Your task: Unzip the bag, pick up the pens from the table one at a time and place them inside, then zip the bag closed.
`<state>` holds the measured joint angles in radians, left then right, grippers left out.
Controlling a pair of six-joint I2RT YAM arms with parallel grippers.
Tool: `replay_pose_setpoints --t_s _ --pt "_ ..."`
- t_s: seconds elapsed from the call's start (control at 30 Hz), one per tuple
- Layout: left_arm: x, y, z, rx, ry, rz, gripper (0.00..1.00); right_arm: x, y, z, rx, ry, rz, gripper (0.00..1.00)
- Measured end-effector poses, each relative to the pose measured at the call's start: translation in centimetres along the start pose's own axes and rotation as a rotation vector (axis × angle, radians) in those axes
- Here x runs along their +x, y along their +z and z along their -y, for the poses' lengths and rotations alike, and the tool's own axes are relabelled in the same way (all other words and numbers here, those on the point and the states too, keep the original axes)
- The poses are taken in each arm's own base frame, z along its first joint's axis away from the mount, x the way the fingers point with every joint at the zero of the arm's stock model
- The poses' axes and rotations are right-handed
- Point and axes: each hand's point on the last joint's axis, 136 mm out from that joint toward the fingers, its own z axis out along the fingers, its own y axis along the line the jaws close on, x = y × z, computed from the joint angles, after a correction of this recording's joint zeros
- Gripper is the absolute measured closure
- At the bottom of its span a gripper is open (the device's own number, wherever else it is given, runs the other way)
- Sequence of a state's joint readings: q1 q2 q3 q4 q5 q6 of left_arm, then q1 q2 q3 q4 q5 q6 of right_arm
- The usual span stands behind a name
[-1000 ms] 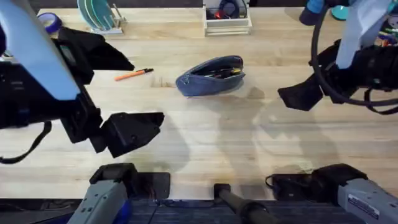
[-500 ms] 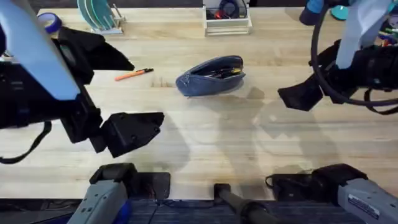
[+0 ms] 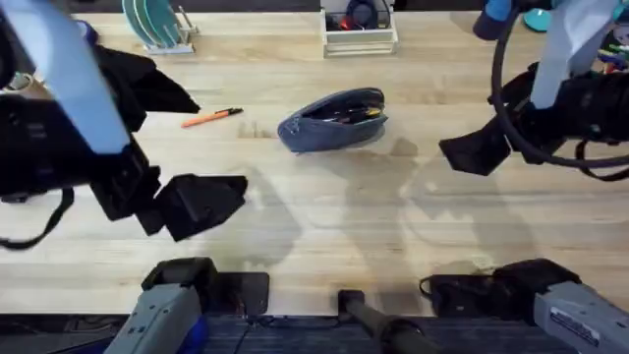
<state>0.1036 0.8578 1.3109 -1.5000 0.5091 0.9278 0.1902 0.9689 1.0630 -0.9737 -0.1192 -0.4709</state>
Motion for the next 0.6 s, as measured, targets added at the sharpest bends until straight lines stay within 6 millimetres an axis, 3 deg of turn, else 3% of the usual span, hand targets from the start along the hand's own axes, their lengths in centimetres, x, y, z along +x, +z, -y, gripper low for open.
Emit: replay_pose_setpoints --t_s 0.1,0.23,0.33,0.6 --pt "0.5 0.8 -1.3 -0.006 -0.002 -0.050 0.008 0.0 0.0 0.0 -0.001 0.000 -0.001 0.005" --pt "0.6 2.6 -4.7 -0.043 0.007 -0.101 0.008 0.1 0.0 -0.1 -0.003 0.001 -0.006 0.004" --pt "2.0 4.3 -6.6 -0.031 -0.018 -0.193 0.008 0.1 0.0 -0.1 -0.003 0.001 -0.006 0.005" --pt "5.0 7.6 -8.6 0.058 0.009 -0.360 0.008 0.1 0.0 -0.1 -0.003 0.001 -0.006 0.004"
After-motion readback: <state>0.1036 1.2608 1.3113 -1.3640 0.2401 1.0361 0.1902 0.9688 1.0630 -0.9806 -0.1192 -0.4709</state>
